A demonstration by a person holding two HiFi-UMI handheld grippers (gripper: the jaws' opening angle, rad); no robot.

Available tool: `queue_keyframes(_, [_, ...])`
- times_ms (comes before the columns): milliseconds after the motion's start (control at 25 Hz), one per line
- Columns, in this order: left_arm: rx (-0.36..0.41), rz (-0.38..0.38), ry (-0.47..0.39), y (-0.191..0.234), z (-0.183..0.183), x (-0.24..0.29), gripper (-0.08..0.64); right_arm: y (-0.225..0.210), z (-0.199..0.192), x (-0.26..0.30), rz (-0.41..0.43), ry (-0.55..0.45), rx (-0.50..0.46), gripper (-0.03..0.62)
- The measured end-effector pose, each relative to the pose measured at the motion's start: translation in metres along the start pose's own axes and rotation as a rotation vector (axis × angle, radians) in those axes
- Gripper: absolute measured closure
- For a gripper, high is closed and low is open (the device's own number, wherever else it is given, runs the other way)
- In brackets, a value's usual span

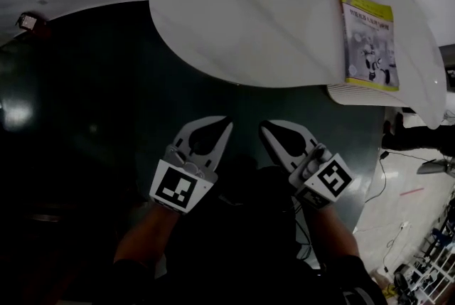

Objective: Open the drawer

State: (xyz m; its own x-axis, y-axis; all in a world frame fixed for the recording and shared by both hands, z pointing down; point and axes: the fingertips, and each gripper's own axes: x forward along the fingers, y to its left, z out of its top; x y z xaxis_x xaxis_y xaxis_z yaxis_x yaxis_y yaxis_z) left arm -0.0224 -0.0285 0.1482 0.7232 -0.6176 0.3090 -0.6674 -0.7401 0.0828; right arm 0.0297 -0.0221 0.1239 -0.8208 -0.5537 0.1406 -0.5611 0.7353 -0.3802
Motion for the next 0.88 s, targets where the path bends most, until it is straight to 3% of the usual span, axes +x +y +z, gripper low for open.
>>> queue_keyframes(320, [-0.045, 0.054, -0.007, 0.051, -0.095, 0.054, 0.549, -0.056, -0.078, 0.037, 0.063, 0.045, -0.071, 0.575])
queue_keyframes(480, [-0.025, 0.007, 0.01, 0.055, -0.141, 0.076, 0.549, -0.079, -0.116, 0.047, 0.078, 0.055, -0.112, 0.575])
queue_keyframes(640, [-0.104, -0.115, 0.043, 0.053, -0.189, 0.104, 0.549, -0.106, -0.15, 0.052, 0.083, 0.051, -0.119, 0.575])
queue_keyframes(880, [0.053, -0.145, 0.065, 0.063, -0.245, 0.121, 0.548, -0.123, -0.208, 0.066, 0.138, 0.033, -0.194, 0.575])
